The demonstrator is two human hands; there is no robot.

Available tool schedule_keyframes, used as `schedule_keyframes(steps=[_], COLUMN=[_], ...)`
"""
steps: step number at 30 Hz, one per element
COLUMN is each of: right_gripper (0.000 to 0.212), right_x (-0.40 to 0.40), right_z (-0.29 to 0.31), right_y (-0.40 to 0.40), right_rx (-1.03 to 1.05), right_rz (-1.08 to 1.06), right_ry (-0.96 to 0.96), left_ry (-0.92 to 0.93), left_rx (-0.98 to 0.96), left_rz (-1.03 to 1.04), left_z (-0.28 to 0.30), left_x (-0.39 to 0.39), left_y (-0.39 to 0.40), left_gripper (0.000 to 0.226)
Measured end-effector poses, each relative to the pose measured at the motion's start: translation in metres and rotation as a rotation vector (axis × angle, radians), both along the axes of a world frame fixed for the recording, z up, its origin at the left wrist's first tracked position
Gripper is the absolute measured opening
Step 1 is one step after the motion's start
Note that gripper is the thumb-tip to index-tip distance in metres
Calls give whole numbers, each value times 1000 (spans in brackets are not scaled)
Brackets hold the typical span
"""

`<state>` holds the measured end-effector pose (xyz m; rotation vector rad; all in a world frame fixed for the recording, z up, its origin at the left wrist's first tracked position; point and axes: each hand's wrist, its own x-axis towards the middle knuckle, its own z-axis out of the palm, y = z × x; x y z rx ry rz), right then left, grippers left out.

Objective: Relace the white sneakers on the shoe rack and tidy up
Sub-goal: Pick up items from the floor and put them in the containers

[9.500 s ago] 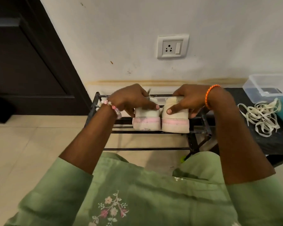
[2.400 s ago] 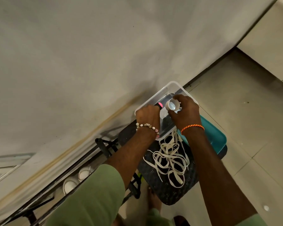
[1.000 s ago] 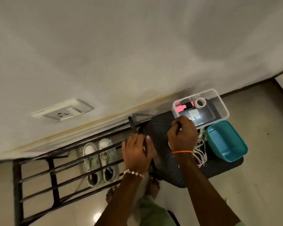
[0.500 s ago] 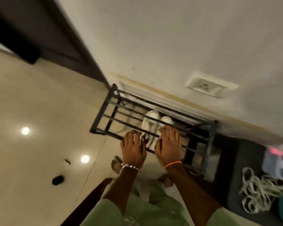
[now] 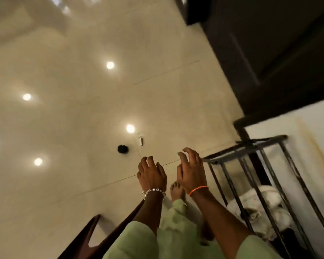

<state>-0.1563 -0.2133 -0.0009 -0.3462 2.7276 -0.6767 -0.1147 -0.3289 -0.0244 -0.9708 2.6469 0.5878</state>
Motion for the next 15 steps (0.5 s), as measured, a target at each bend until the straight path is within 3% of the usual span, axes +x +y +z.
schedule_keyframes(steps=[7,10,11,15], right_gripper=[39,32,34,41], right_x=[-35,-46,-48,-66], right_z=[-80,-129,-176,-225], right_y=[-88,-114,-132,-161], right_rx=[-5,16,36,63], right_rz=[251,328,383,455], right_ry=[-85,-152,-145,-191], left_ry=[-48,-65,-78,-41], left_rx=[19,73,69,119], left_rz=[396,665,759,814], left_z=[-86,-135,-181,-226], left_x=[-11,-17,-12,-11], left_y=[-69,-97,-109,-143], left_gripper=[34,36,37,46])
